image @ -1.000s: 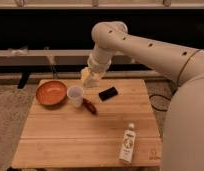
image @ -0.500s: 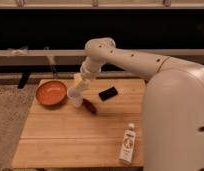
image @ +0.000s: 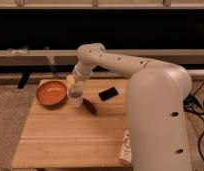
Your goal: Place the white sponge in the ceramic cup
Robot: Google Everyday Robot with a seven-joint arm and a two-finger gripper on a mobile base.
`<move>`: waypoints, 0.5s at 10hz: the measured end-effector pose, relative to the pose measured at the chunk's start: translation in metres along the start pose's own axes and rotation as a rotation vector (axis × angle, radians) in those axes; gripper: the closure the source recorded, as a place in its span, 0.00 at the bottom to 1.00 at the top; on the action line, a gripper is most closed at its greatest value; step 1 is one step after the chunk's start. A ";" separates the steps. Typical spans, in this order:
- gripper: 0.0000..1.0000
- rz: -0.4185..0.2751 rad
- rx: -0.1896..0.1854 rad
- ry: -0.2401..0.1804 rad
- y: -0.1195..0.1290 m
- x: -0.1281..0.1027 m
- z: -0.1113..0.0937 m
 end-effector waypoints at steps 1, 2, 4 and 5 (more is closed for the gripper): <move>0.78 0.001 0.004 0.004 -0.001 0.001 0.004; 0.67 0.007 0.009 0.007 -0.003 0.001 0.008; 0.49 0.023 0.017 0.015 -0.010 0.001 0.014; 0.37 0.030 0.018 0.021 -0.012 0.001 0.017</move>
